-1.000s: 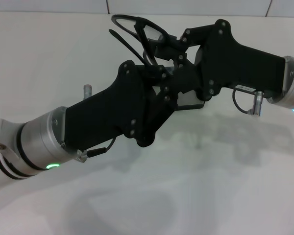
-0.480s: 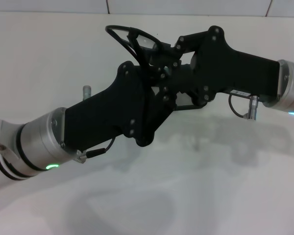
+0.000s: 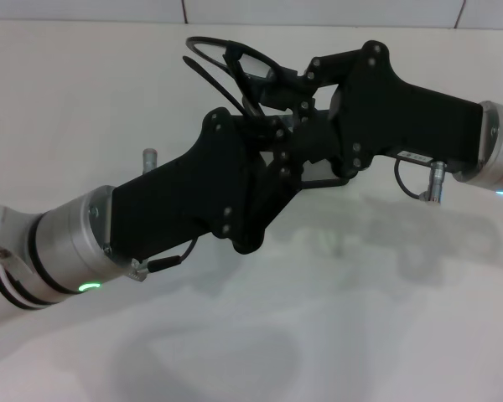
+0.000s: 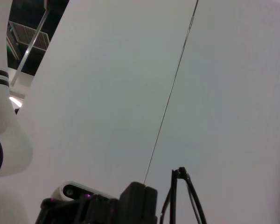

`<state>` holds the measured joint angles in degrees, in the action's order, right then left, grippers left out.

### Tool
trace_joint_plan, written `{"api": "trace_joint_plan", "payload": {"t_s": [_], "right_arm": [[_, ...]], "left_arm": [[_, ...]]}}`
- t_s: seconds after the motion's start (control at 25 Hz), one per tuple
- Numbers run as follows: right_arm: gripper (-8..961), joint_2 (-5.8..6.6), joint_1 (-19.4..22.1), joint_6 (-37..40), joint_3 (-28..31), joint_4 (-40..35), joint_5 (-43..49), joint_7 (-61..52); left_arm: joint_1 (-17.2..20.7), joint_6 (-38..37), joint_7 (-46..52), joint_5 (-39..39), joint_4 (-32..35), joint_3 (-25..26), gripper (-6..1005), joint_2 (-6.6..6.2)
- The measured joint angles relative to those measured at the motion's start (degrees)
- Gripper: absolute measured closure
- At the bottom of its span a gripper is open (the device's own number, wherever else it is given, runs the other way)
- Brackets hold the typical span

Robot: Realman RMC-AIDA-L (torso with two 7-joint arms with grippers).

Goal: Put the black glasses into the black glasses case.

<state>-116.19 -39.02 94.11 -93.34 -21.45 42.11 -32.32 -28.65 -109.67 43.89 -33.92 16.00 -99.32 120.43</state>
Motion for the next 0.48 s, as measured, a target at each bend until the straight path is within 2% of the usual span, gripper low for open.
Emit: {"api": "trace_joint_plan", "payload": {"t_s": [0.48], "right_arm": [[874,0.0,0.56,0.36,-0.01,0.0,-1.89,1.29]], "left_arm": [[0.17,-0.01,0.31,-0.05,0.0,0.0,983,-0.03]]}}
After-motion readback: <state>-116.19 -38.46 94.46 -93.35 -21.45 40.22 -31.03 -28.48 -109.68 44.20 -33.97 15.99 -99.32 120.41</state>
